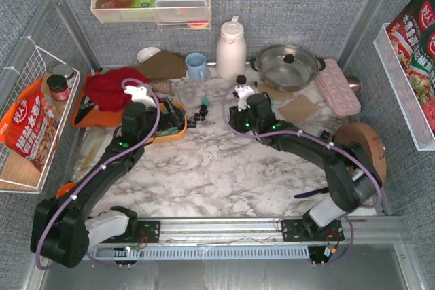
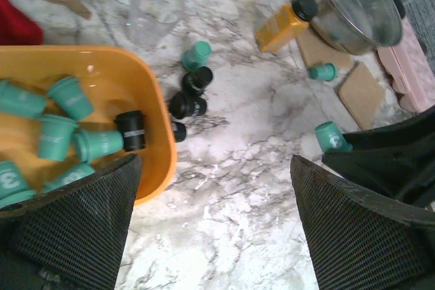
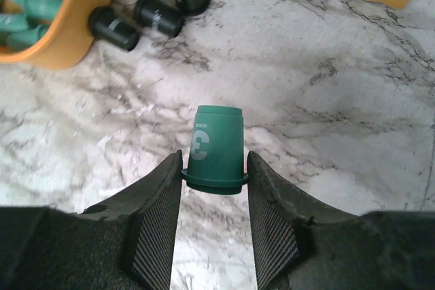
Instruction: Mix the coffee capsules in the storage basket
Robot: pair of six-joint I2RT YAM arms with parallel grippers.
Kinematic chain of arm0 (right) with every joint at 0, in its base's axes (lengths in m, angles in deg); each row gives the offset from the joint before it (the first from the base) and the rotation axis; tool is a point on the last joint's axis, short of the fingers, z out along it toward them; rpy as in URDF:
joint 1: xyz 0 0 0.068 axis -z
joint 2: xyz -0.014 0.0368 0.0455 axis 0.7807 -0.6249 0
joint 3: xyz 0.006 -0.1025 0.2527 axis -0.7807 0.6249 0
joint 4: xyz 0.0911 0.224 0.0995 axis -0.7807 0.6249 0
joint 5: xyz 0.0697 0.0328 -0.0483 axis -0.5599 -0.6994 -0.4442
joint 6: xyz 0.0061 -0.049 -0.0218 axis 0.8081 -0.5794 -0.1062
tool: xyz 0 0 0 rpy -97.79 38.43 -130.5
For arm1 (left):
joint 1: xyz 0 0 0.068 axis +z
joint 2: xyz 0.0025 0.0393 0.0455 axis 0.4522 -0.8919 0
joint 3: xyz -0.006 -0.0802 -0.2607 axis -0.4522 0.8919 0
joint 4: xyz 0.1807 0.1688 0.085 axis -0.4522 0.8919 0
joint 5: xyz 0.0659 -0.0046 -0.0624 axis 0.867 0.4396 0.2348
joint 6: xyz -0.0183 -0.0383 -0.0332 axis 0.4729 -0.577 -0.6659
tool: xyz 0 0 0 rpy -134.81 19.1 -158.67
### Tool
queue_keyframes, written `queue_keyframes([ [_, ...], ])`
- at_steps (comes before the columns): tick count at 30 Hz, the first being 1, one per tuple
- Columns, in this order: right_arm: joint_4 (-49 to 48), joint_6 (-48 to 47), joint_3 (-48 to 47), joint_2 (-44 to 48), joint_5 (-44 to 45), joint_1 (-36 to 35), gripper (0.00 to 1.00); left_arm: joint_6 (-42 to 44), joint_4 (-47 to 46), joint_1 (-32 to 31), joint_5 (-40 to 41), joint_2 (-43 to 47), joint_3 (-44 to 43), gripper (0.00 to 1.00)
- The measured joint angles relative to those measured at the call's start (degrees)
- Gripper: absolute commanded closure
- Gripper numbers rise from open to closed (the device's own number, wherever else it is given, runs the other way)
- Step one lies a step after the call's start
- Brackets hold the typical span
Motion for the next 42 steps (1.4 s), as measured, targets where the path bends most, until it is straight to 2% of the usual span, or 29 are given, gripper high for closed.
queue_keyframes([
  [8, -8.2, -7.7, 15.0, 16.7, -8.5, -0.1, 0.69, 1.8, -1.0, -8.9, 1.7, -7.8, -5.7, 0.01],
  [13, -12.8, -12.9, 23.9, 26.2, -12.5, -0.2, 0.68, 2.7, -1.5, -11.6, 1.9, -11.0, -8.3, 0.01],
  [16, -16.2, -16.3, 27.9, 29.8, -14.6, -0.3, 0.68, 3.0, -2.8, -13.0, 1.4, -12.3, -9.6, 0.04],
  [26, -24.3, -23.8, 33.5, 31.6, -20.5, -0.3, 0.67, 1.6, -6.8, -16.3, -6.4, -18.1, -13.2, 0.22],
  [42, -28.1, -27.4, 33.3, 31.6, -21.2, -0.3, 0.67, 0.8, -6.9, -21.8, -18.2, -25.0, -16.7, 0.31],
])
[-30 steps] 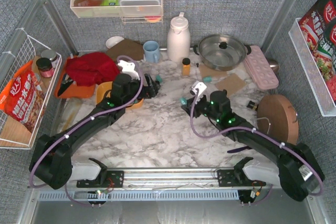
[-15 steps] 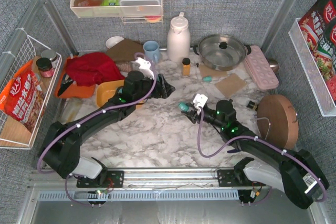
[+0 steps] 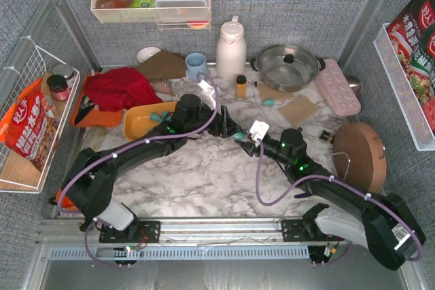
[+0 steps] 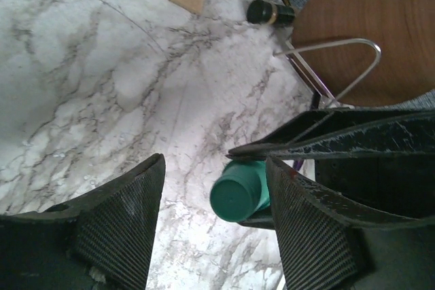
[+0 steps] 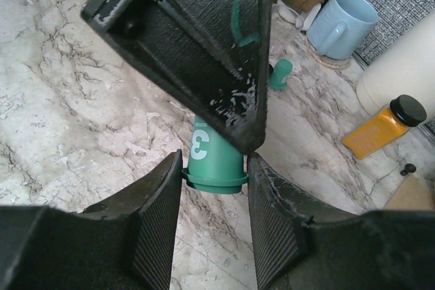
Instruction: Mix the coffee capsules in the storage basket
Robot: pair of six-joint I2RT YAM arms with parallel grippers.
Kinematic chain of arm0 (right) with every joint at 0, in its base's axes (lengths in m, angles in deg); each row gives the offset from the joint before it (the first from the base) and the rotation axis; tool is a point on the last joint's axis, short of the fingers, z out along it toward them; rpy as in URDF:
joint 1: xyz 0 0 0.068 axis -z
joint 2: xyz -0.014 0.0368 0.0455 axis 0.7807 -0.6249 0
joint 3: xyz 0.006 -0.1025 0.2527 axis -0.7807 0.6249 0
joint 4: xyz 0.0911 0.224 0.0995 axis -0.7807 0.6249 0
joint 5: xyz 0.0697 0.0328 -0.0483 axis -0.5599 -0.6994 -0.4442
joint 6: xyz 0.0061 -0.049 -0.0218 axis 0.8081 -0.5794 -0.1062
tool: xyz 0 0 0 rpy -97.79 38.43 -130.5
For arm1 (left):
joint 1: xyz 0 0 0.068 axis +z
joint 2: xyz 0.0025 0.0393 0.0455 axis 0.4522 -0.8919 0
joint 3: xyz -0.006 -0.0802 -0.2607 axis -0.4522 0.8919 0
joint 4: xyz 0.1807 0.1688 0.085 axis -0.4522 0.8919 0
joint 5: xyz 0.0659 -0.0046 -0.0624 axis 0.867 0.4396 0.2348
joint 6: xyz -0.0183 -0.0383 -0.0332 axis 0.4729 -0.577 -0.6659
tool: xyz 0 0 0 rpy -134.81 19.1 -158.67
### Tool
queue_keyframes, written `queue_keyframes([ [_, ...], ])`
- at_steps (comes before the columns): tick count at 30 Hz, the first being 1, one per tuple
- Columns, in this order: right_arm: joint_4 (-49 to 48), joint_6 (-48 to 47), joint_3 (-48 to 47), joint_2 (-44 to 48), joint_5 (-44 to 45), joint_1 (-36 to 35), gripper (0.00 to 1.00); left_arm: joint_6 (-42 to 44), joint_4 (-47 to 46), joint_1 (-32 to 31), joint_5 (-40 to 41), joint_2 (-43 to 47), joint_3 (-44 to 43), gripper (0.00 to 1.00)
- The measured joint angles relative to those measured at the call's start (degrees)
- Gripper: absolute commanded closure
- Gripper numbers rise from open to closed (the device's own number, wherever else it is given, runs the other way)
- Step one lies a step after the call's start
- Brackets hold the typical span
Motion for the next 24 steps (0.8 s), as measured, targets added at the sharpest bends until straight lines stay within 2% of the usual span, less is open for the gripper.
queue_keyframes([
  [11, 0.2, -1.2, -0.3, 0.9, 1.8, 0.0, 0.68, -1.1, -0.8, -0.4, -5.0, -0.6, 0.0, 0.38],
  [14, 0.2, -1.4, -0.3, 1.2, 2.3, 0.0, 0.67, -1.8, -1.1, -0.4, -5.6, -0.6, 0.0, 0.49],
  [24, 1.2, -2.0, -0.3, 1.4, 2.9, 0.0, 0.61, -3.1, -1.7, -0.5, -7.1, -0.9, -0.2, 0.64],
])
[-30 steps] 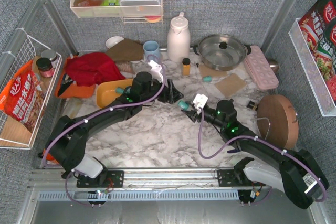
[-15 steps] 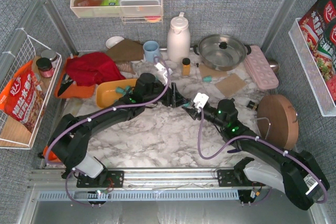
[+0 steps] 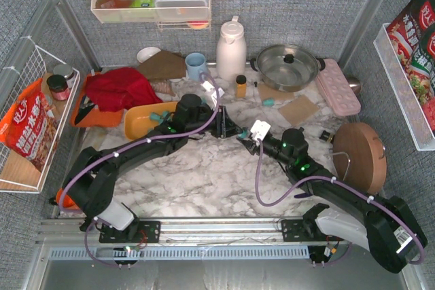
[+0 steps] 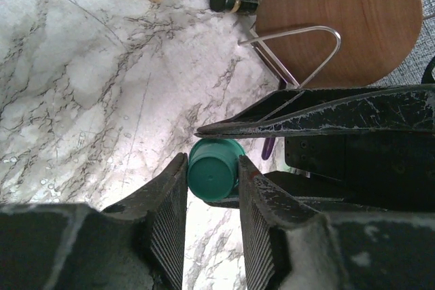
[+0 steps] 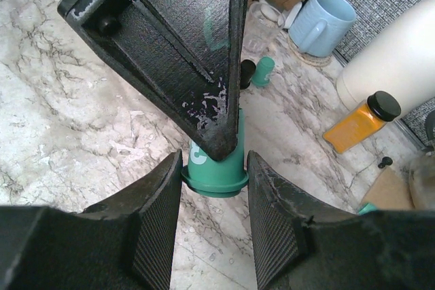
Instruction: Mix the coffee capsules in the storage basket
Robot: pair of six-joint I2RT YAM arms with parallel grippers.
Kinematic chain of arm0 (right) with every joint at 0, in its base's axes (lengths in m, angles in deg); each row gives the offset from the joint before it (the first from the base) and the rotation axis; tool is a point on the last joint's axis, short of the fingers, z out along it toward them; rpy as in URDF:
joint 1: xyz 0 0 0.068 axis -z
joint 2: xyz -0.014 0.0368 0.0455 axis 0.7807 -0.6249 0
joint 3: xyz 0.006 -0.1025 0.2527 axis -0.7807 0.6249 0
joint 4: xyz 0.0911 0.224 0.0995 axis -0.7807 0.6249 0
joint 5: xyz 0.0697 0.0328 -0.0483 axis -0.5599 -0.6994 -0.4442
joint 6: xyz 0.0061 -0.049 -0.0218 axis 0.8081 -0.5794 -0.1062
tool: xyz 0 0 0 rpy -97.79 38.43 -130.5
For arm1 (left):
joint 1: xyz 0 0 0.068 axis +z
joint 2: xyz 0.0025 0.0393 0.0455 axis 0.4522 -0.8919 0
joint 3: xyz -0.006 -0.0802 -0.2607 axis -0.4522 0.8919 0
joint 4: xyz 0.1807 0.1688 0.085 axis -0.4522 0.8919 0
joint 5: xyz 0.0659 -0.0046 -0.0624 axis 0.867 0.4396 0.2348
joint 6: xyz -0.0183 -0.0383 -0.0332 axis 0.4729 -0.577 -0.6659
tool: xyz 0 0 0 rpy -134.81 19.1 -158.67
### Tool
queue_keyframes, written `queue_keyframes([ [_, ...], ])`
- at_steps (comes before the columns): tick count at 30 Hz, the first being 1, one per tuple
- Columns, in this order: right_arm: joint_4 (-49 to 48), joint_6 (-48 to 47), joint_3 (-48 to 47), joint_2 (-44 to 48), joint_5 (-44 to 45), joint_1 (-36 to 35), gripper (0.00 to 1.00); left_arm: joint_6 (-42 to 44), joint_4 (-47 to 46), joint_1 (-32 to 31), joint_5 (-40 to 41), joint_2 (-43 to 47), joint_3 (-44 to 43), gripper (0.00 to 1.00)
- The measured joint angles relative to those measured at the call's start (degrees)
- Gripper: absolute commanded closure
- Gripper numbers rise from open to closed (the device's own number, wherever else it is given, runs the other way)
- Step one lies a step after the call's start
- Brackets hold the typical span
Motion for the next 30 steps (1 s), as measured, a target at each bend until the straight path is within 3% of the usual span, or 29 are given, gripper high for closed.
queue_keyframes([
  [5, 0.0, 0.0, 0.0, 0.0, 0.3, 0.0, 0.53, -0.3, 0.0, 0.0, 0.0, -0.1, -0.3, 0.73],
  [8, 0.1, 0.0, -0.2, 0.0, 0.8, 0.0, 0.28, -0.3, 0.1, 0.0, 0.0, -0.1, -0.5, 0.76],
  [13, 0.2, 0.0, -0.4, 0.1, 1.3, 0.0, 0.15, -0.3, 0.1, 0.1, 0.1, 0.5, -0.6, 0.77],
  [19, 1.4, 0.1, -0.4, 1.6, 2.9, 0.0, 0.11, 1.4, 3.8, 1.6, 4.1, 3.7, -0.8, 0.77],
  [23, 2.4, 1.1, -1.1, 1.8, 4.3, 0.0, 0.11, 3.3, 9.1, 6.6, 13.2, 7.5, 0.4, 0.75],
  [30, 8.0, 10.0, -9.2, -3.7, 10.1, 0.0, 0.11, 2.7, 13.7, 19.2, 31.3, 14.1, 10.3, 0.69],
])
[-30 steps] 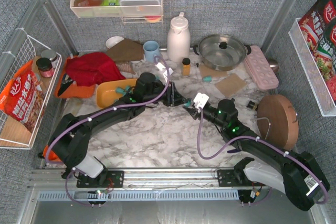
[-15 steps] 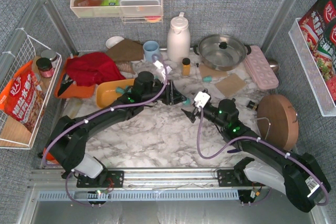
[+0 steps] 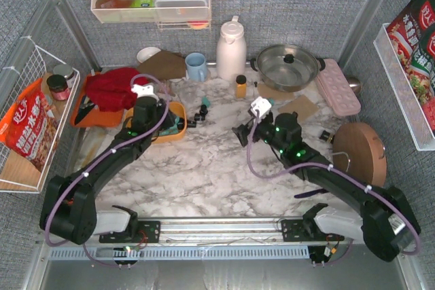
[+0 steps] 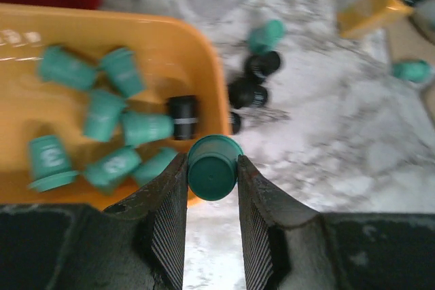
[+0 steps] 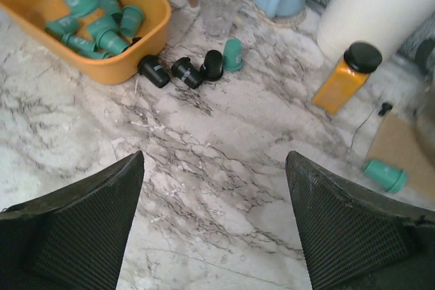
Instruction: Mix the coffee capsules in the storage basket
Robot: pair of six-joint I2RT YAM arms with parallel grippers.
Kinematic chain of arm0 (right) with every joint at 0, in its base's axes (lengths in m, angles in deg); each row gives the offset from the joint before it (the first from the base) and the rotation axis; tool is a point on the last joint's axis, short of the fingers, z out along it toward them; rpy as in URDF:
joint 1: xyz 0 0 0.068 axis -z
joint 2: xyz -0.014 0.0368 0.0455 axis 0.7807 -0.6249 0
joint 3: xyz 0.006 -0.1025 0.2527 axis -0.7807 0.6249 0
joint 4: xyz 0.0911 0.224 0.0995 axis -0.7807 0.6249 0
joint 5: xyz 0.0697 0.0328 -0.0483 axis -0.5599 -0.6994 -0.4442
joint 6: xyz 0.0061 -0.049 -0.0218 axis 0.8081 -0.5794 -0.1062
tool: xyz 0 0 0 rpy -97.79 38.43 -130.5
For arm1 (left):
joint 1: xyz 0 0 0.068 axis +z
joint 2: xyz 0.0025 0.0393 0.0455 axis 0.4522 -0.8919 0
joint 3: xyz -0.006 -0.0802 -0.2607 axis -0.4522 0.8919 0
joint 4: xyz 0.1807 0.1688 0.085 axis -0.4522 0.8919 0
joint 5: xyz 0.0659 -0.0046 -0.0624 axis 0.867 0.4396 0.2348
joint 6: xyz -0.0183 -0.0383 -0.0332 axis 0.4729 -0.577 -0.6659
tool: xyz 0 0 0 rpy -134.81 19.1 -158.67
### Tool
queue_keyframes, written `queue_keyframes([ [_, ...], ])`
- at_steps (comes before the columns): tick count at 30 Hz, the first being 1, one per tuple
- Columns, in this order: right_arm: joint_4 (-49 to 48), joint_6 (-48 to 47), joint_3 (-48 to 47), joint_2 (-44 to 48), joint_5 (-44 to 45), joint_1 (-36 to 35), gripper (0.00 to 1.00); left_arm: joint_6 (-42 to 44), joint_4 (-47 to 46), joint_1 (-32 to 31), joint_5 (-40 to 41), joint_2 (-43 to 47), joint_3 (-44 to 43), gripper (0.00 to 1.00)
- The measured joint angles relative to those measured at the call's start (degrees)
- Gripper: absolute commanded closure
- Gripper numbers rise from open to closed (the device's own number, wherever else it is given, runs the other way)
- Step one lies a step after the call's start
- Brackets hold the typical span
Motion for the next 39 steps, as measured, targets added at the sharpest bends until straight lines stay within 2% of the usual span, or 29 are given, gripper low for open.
queue_keyframes([
  [5, 5.2, 11.0, -7.5, -8.3, 5.8, 0.0, 0.20, 0.0, 0.0, 3.4, 8.8, -0.1, 3.1, 0.55],
  [12, 12.7, 27.4, -21.2, -25.3, 12.3, -0.1, 0.34, -0.8, -1.2, 4.7, 15.9, 0.2, 5.2, 0.03],
  [13, 13.8, 29.4, -23.5, -28.0, 12.7, -0.2, 0.35, -1.0, -1.2, 4.7, 16.5, 1.1, 5.3, 0.01],
  [20, 17.2, 37.2, -38.0, -44.6, 14.1, -2.7, 0.40, 1.6, 1.9, 4.8, 17.8, 10.9, 3.6, 0.01],
  [26, 20.5, 38.9, -49.8, -56.3, 16.4, -4.7, 0.40, 6.0, 7.6, 4.8, 12.9, 19.7, 0.2, 0.01],
  [32, 24.9, 39.0, -57.6, -62.1, 19.9, -6.2, 0.40, 10.1, 12.8, 4.8, 11.4, 25.6, -0.4, 0.01],
  [39, 29.4, 38.5, -64.3, -66.7, 24.5, -7.0, 0.41, 12.4, 14.6, 4.8, 10.6, 27.4, 0.2, 0.01],
])
